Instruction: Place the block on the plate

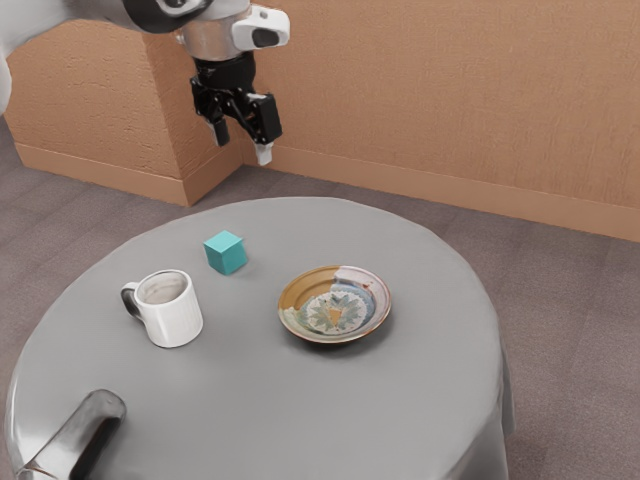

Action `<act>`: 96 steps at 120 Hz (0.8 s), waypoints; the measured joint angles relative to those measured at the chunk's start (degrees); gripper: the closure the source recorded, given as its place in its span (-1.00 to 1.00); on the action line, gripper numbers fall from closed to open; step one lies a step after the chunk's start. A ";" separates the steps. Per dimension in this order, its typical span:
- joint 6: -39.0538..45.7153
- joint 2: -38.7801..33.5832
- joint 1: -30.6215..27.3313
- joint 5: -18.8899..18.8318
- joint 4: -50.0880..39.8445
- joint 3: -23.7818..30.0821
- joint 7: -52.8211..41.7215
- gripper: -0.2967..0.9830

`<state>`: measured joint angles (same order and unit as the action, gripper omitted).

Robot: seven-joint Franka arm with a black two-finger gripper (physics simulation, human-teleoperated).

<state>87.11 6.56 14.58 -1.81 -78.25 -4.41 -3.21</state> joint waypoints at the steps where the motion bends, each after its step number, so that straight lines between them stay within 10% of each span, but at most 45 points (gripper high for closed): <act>1: 0.19 -0.06 0.01 -0.04 -0.23 0.12 -0.05 -0.53; 24: 3.38 2.41 -3.27 -1.06 -3.40 -0.60 -1.29 -0.53; 43: 8.31 15.99 -15.30 0.50 2.19 -0.65 -6.28 -0.54; 96: 18.63 40.40 -25.17 6.99 15.61 -0.05 -23.69 -0.54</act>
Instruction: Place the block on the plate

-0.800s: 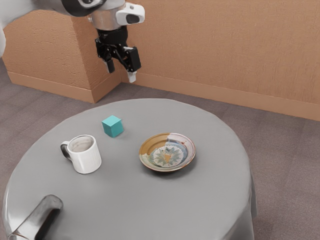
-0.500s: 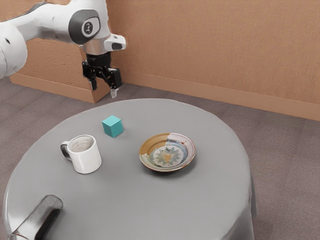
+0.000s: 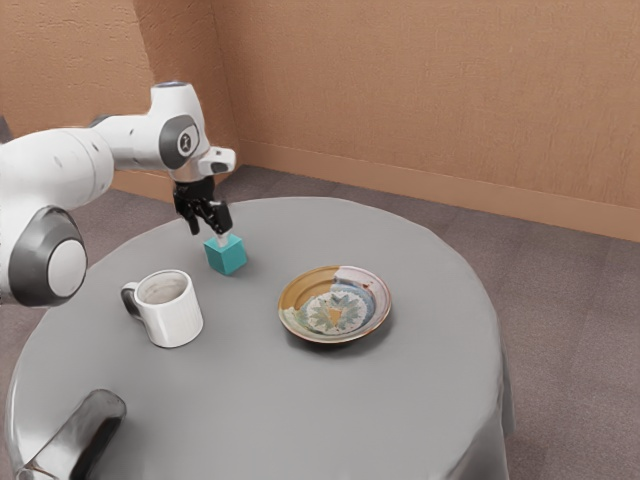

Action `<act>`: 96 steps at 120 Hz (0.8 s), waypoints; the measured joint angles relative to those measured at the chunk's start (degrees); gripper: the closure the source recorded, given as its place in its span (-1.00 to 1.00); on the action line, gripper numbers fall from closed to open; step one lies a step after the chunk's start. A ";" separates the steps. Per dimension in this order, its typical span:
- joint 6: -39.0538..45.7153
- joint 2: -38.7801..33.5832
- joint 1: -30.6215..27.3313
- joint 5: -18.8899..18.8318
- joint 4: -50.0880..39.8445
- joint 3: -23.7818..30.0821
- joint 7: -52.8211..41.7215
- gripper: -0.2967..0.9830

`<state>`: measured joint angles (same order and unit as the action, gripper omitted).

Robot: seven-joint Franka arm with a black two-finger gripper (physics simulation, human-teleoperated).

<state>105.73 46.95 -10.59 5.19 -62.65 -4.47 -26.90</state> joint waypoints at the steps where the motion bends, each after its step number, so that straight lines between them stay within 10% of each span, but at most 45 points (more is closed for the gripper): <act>1: 0.17 0.31 -0.05 0.03 0.37 -0.02 -0.30 -0.53; 96: 5.31 11.44 -0.31 2.41 10.52 0.13 -14.41 -0.43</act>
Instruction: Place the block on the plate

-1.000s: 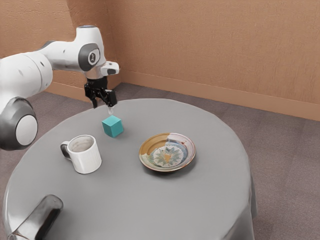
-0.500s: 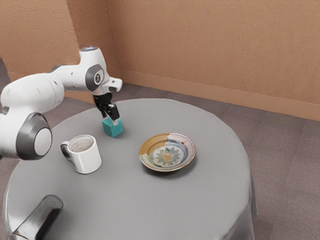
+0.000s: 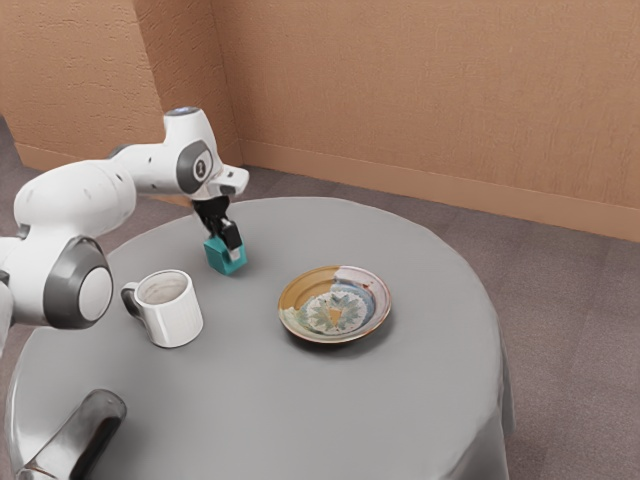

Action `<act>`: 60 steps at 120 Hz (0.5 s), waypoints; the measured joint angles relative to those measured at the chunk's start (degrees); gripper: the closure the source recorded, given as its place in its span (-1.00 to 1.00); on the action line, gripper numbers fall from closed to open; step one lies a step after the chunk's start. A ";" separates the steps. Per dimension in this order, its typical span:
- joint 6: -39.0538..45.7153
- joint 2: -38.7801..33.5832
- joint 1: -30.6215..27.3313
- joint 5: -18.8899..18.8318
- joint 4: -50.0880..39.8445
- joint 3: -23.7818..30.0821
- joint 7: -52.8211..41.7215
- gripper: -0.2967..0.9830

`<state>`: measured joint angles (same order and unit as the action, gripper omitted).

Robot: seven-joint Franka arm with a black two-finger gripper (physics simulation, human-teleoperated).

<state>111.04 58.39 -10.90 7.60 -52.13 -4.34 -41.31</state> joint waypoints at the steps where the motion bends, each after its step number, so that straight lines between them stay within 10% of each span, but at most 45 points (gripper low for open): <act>1: 0.00 0.00 0.00 0.00 0.09 0.00 -0.03 -0.42; 60: 0.14 0.45 0.01 -0.06 0.51 -0.13 -1.22 -0.15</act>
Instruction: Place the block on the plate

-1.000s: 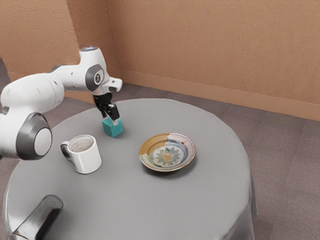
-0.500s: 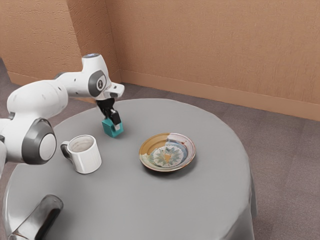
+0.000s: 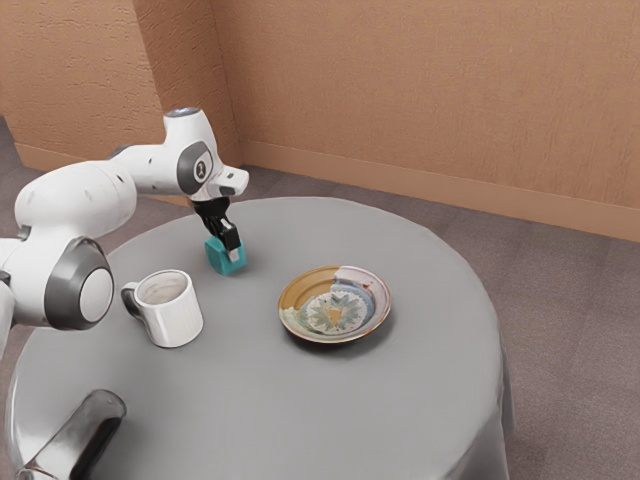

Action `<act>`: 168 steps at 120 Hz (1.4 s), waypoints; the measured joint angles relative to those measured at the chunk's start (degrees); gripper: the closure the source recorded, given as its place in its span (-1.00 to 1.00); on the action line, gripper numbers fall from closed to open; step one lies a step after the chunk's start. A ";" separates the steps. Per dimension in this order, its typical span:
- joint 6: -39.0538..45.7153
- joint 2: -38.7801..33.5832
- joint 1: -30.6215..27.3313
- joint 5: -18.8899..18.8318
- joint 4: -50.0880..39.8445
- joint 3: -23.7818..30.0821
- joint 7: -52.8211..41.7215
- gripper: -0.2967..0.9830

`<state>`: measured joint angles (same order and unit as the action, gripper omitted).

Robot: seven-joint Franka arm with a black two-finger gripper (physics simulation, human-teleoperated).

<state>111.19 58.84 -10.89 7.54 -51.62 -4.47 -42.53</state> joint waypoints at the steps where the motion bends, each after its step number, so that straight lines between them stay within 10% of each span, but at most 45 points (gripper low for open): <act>1: -0.01 0.00 0.00 0.00 0.00 0.00 -0.01 -0.15; 36: -1.66 -0.84 0.44 -0.29 2.61 0.13 -0.30 -0.09; 78: -1.52 -13.26 19.39 -0.35 -12.29 1.46 1.97 -0.05; 168: 6.88 -19.43 20.65 0.79 -21.27 2.81 7.37 -0.45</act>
<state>118.07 39.41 9.76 8.34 -72.88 -1.67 -35.16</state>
